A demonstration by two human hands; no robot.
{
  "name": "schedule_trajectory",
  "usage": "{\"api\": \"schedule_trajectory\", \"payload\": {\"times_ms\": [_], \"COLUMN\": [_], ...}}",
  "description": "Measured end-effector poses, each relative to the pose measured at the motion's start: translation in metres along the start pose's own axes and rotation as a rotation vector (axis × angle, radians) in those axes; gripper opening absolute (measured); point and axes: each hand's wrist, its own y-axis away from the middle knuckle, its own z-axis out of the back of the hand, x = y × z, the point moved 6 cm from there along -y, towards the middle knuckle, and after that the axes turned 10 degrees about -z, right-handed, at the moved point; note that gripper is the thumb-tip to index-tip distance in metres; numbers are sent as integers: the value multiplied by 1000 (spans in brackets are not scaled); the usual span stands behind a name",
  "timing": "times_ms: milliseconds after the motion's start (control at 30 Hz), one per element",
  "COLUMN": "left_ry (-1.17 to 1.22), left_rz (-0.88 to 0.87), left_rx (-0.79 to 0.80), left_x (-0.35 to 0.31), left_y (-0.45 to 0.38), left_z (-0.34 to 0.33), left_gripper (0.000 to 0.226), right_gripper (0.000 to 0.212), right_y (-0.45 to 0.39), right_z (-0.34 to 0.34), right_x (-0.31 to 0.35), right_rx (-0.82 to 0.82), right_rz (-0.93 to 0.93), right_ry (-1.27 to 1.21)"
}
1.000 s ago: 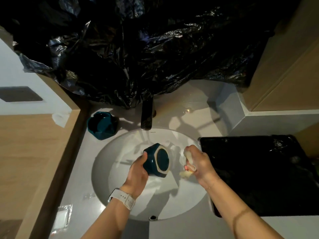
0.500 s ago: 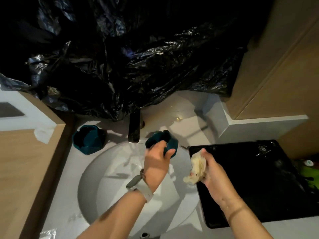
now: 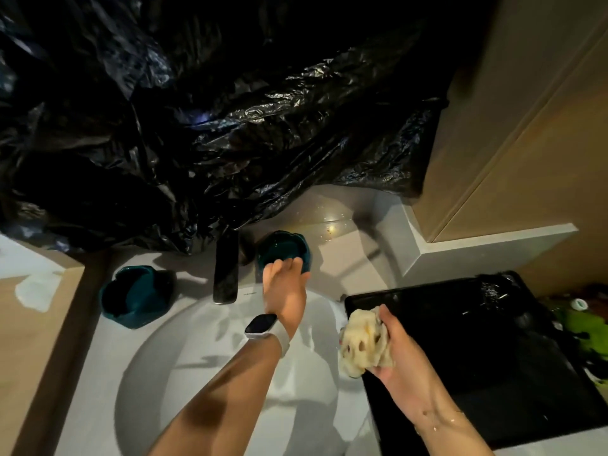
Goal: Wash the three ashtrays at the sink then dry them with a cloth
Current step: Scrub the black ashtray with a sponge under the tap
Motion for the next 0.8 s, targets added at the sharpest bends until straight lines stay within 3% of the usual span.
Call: {"api": "schedule_trajectory", "payload": {"times_ms": [167, 233, 300, 367, 500, 667, 800], "left_ry": [1, 43, 141, 225, 421, 307, 131], "left_rz": [-70, -16, 1, -130, -400, -682, -860], "left_rx": [-3, -13, -146, -252, -32, 215, 308], "left_x": [2, -3, -21, -56, -150, -246, -288], "left_y": [-9, -6, 6, 19, 29, 11, -4], "left_z": [6, 13, 30, 39, 35, 3, -30], "left_gripper": [27, 30, 34, 32, 25, 40, 53], "right_gripper": [57, 51, 43, 37, 20, 26, 30], "right_y": [11, 20, 29, 41, 67, 80, 83], "right_z": [6, 12, 21, 37, 76, 119, 139], "right_x": [6, 8, 9, 12, 18, 16, 11], "right_rx": [48, 64, 36, -49, -260, -392, -432], "right_rz": [20, 34, 67, 140, 300, 320, 302], "right_ry": [-87, -105, -123, -125, -39, -135, -274]}}
